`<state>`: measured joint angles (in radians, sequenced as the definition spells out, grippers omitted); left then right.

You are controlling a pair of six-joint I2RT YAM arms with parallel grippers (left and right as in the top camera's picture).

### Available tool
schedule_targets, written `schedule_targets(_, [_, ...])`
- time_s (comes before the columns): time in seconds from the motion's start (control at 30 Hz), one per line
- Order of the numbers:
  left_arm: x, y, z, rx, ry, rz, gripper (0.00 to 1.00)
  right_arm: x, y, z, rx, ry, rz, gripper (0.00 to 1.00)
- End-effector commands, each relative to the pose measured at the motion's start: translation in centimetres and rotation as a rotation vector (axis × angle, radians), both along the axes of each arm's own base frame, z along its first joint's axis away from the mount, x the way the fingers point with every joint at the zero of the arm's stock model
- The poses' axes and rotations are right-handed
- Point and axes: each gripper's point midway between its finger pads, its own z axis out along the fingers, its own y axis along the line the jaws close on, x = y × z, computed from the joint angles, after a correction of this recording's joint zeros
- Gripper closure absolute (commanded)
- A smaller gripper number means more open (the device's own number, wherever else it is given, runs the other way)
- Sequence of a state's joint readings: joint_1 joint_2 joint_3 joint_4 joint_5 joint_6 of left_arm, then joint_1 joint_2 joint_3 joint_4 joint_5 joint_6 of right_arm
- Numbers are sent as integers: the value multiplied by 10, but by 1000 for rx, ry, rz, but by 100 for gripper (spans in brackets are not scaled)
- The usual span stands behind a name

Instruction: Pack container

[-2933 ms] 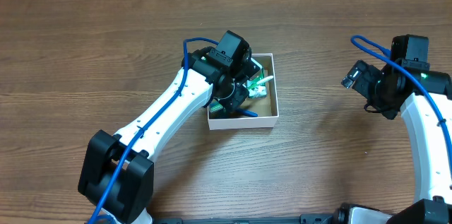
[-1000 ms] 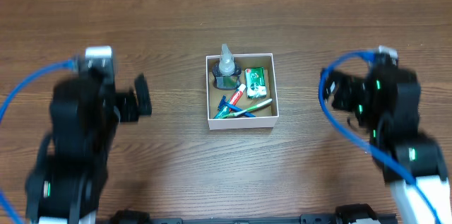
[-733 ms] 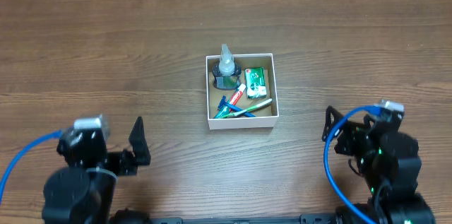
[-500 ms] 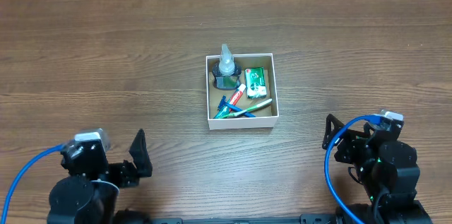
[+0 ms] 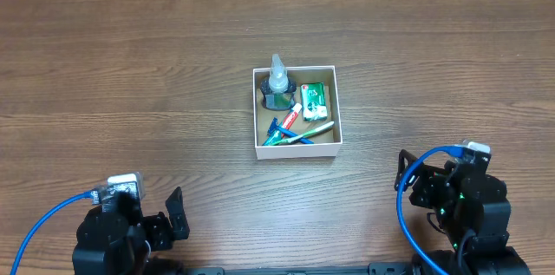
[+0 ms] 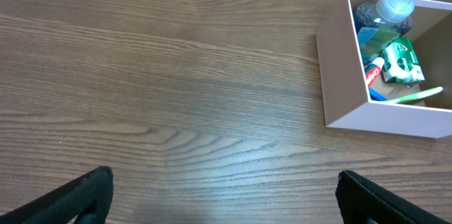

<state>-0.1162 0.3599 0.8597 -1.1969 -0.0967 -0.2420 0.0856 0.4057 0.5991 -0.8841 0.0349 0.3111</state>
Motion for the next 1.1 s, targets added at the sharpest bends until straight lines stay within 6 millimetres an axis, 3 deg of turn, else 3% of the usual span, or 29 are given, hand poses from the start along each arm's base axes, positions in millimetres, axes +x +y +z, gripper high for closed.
schedule_targets(0.0, [0,-3,-2,-23,4,0,0,-3,-6,-5,-25,20,-27,0])
schedule_targets(0.37, [0,-3,-2,-23,3,0,0,-3,-1,5,-92,-99,59,0])
schedule_targets(0.6, [0,-3,-2,-23,4,0,0,0,13,-14,-46,-243,123,0])
schedule_targets(0.8, [0,-3,-2,-23,3,0,0,15,38,-27,6,-380,241,0])
schedule_targets(0.93, [0,-3,-2,-23,4,0,0,30,43,-7,-16,-572,264,0])
schedule_targets(1.07, [0,-3,-2,-23,3,0,0,35,43,12,-175,-734,300,0])
